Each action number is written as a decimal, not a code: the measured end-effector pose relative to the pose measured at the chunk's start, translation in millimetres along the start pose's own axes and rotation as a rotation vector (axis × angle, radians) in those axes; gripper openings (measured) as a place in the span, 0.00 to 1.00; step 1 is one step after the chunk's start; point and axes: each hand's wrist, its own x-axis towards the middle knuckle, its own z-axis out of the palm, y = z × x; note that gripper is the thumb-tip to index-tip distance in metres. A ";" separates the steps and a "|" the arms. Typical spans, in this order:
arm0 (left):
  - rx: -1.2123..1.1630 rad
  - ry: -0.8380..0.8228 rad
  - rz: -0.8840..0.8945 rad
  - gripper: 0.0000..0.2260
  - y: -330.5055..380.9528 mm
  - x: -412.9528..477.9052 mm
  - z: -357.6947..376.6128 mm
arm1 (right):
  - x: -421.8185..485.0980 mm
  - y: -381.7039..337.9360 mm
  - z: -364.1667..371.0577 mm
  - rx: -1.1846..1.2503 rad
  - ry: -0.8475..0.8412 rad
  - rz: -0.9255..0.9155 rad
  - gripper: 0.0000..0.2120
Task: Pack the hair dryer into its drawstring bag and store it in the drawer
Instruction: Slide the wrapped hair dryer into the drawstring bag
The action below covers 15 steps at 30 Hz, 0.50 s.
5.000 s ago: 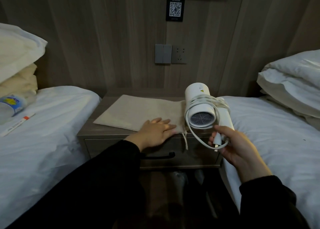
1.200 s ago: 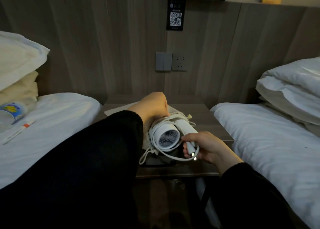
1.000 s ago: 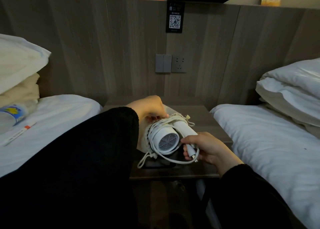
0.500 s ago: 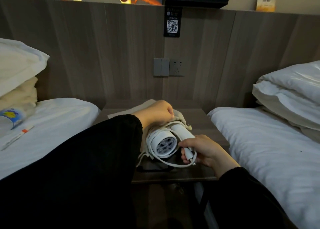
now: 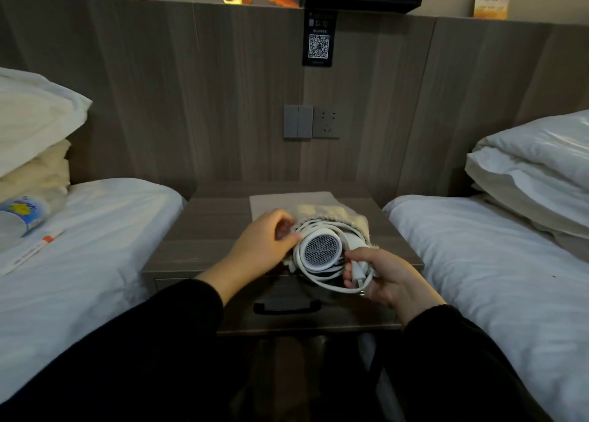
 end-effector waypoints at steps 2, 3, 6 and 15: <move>-0.159 -0.025 -0.135 0.07 -10.9 -4.1 8.3 | 0.9 0.9 0.1 0.032 0.003 0.003 0.07; -0.214 -0.030 -0.181 0.06 -13.9 -5.3 12.2 | 1.4 1.7 0.3 0.041 0.005 0.007 0.07; -0.217 -0.015 -0.233 0.05 -15.7 -4.4 18.6 | 1.5 2.8 0.9 0.070 0.010 0.018 0.07; -0.012 0.073 0.023 0.01 8.7 -19.1 9.7 | 4.3 4.5 9.0 0.244 0.051 0.025 0.10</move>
